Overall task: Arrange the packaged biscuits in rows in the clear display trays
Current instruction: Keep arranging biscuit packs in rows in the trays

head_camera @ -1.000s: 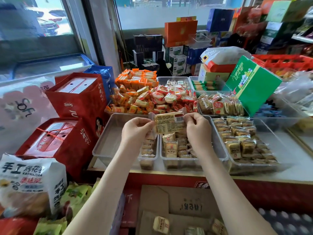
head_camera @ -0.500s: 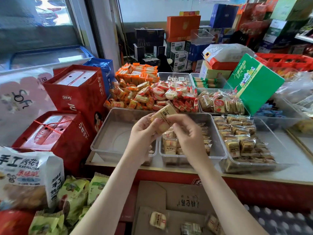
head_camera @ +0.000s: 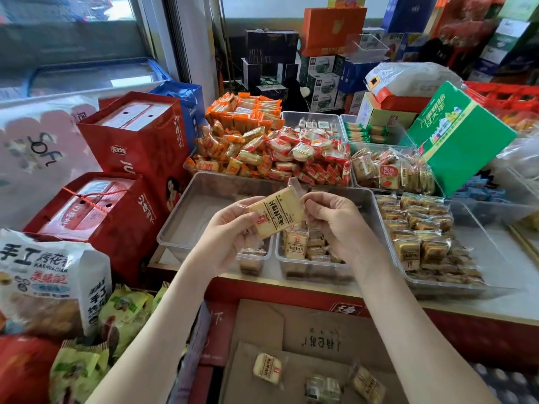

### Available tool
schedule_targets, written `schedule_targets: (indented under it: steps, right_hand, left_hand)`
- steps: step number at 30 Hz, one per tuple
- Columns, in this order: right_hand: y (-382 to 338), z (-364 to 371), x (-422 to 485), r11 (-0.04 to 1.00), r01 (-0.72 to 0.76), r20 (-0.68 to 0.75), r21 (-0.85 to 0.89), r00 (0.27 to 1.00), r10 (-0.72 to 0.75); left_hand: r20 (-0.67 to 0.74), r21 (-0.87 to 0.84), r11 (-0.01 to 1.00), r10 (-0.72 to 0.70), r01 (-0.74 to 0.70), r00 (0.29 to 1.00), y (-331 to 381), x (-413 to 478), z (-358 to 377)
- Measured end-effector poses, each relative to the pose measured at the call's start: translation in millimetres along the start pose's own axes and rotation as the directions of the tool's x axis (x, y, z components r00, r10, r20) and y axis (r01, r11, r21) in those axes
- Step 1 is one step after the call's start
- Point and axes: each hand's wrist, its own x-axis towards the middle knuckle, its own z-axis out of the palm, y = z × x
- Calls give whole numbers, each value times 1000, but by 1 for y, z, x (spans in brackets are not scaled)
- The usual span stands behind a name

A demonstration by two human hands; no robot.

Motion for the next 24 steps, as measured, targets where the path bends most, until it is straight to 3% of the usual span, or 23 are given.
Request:
schedule_targets:
  steps: [2, 4, 7, 9, 10, 14, 17, 20, 24]
  right_hand:
    - [5, -5, 5, 998, -48, 8, 43, 999, 48]
    - [8, -15, 7, 984, 14, 6, -177, 1000, -13]
    - [1, -24, 12, 750, 222, 239, -624, 967, -87]
    - [3, -20, 21, 583, 306, 396, -752, 918, 29]
    - [8, -19, 29, 546, 311, 409, -778, 910, 65]
    - [35, -41, 71, 589, 130, 215, -797, 974, 76]
    - [64, -80, 111, 752, -122, -170, -647, 985, 13]
    - [97, -111, 157, 816, -249, -377, -523, 925, 40]
    - [142, -127, 212, 728, -385, -434, -568, 891, 133]
  left_hand:
    - [-22, 69, 998, 7, -6, 1000, 0, 4, 0]
    - [-49, 223, 975, -11, 21, 999, -3, 11, -1]
    - [29, 525, 849, -86, 58, 996, -10, 27, -1]
    - [64, 600, 798, -122, 60, 990, -17, 41, 3]
    - [57, 594, 801, -131, 72, 990, -20, 49, 7]
    - [-21, 554, 824, -131, 120, 991, -33, 78, 13]
    - [-97, 645, 755, -78, 122, 992, -52, 101, -7]
    - [-135, 803, 585, 1, 109, 991, -78, 122, -45]
    - [-118, 969, 228, 112, 90, 987, -104, 134, -113]
